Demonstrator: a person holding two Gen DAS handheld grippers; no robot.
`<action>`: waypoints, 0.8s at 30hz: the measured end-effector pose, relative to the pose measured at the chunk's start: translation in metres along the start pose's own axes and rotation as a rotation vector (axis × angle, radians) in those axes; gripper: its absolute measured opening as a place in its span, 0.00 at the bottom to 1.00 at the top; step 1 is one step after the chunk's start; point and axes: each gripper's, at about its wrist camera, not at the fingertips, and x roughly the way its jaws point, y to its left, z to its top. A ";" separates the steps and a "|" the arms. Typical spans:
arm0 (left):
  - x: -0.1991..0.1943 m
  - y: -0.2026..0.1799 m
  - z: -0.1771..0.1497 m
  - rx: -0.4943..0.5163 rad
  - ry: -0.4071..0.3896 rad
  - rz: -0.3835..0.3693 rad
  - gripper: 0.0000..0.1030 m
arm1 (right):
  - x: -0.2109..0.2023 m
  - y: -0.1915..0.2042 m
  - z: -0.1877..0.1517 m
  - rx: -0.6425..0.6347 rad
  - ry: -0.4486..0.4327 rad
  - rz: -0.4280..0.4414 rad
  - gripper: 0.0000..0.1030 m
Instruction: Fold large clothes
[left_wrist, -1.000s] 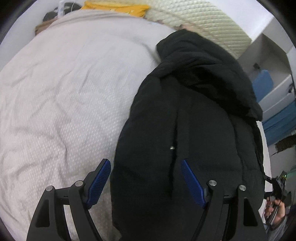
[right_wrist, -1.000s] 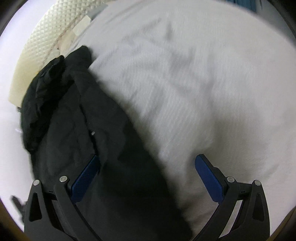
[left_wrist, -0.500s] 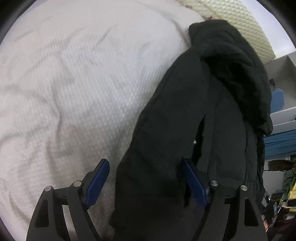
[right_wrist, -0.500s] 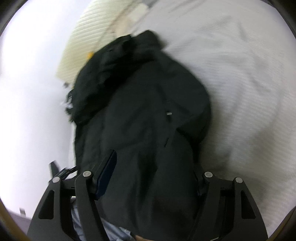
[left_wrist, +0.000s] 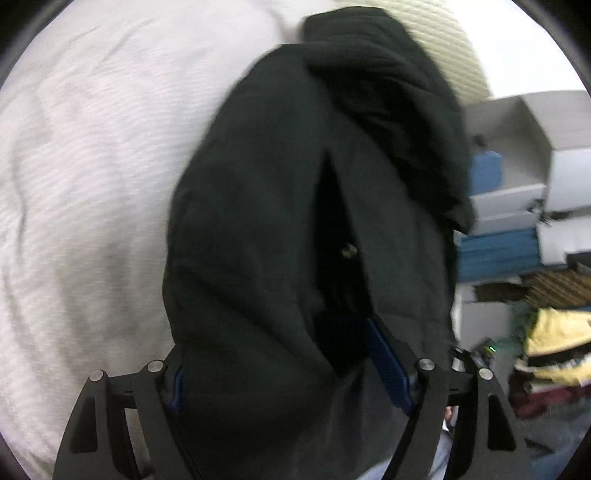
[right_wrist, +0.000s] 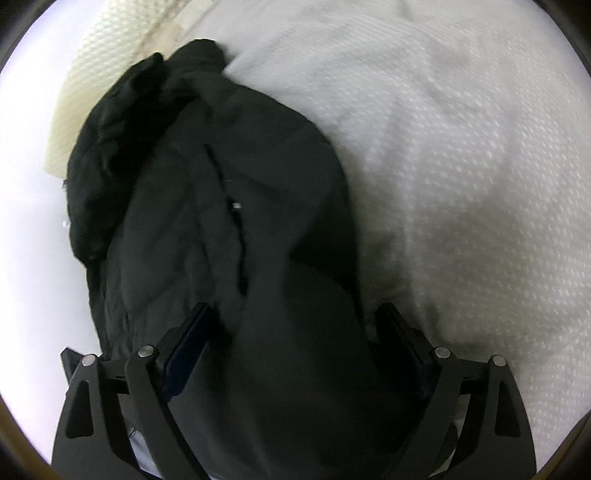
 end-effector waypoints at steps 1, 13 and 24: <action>-0.004 -0.006 -0.002 0.023 0.003 -0.071 0.76 | 0.000 0.000 0.001 -0.003 0.001 0.002 0.88; 0.001 -0.013 -0.020 0.079 0.104 -0.002 0.79 | 0.004 0.030 -0.005 -0.103 0.010 0.086 0.88; 0.012 -0.022 -0.031 0.112 0.173 0.064 0.79 | 0.005 0.044 -0.015 -0.121 0.019 0.065 0.84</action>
